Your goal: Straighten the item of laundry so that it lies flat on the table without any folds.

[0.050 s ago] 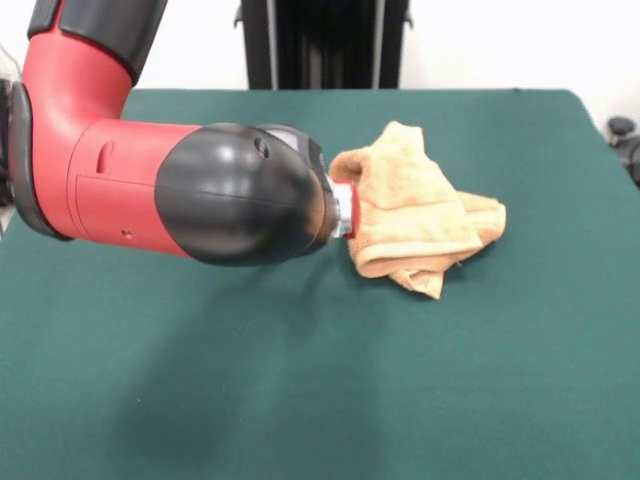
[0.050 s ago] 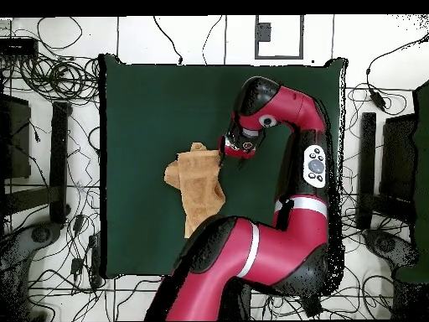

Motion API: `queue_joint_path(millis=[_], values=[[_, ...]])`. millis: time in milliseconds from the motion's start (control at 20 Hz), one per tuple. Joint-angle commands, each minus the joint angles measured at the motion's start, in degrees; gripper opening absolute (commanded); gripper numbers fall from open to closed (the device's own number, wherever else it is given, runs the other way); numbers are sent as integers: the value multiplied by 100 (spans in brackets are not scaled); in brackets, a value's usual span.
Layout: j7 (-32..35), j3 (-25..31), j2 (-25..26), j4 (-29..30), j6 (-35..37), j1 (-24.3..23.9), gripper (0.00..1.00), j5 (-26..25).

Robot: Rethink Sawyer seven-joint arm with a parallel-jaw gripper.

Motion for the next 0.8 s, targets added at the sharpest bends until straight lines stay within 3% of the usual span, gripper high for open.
queue_joint_path(millis=[50, 350, 800], values=[[1072, 82, -374, 1053, -338, 141, 100, 206], [1422, 137, -634, 1605, -743, 254, 100, 424], [1530, 104, -692, 1828, -1089, 306, 100, 507]])
